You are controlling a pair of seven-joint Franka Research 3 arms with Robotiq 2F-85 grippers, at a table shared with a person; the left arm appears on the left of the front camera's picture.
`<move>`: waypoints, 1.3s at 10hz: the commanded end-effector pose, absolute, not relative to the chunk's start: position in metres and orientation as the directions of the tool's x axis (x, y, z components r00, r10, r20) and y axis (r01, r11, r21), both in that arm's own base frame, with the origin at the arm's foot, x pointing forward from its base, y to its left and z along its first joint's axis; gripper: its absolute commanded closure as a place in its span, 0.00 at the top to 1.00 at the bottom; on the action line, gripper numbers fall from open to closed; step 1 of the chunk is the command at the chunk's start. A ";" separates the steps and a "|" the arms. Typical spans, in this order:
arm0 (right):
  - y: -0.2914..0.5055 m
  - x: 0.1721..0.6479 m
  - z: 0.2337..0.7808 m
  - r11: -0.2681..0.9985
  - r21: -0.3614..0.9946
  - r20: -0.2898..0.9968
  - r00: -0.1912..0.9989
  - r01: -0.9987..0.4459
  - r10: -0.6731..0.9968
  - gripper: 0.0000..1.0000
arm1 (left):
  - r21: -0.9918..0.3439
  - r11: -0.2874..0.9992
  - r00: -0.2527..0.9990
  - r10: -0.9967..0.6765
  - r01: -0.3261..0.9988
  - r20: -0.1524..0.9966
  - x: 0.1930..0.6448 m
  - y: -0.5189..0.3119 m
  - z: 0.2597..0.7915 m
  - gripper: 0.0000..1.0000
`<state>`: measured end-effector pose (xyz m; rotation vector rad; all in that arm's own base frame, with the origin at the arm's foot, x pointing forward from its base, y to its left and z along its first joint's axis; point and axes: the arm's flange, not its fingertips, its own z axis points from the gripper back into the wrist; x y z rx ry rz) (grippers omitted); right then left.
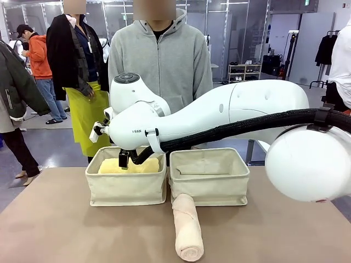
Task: Divide the towels into two baskets.
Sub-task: Pick up one hotel-folded towel from the bottom of the table and place it in the Fabric basket indicated by the person.
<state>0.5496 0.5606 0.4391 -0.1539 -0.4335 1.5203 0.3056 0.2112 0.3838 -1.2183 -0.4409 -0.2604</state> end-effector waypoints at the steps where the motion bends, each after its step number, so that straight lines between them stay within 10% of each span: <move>1: 0.562 0.549 0.439 0.057 -0.364 0.184 -0.012 -0.929 0.983 1.00 | -0.850 0.321 0.888 0.051 0.418 0.456 0.303 0.212 0.387 1.00; 5: 0.561 0.550 0.439 0.058 -0.363 0.179 -0.008 -0.930 0.984 1.00 | -0.850 0.321 0.888 0.051 0.418 0.456 0.303 0.212 0.387 1.00; 13: 0.378 0.477 0.490 0.474 -0.143 0.468 0.363 -0.869 0.806 1.00 | -0.850 0.321 0.888 0.051 0.418 0.456 0.303 0.212 0.387 1.00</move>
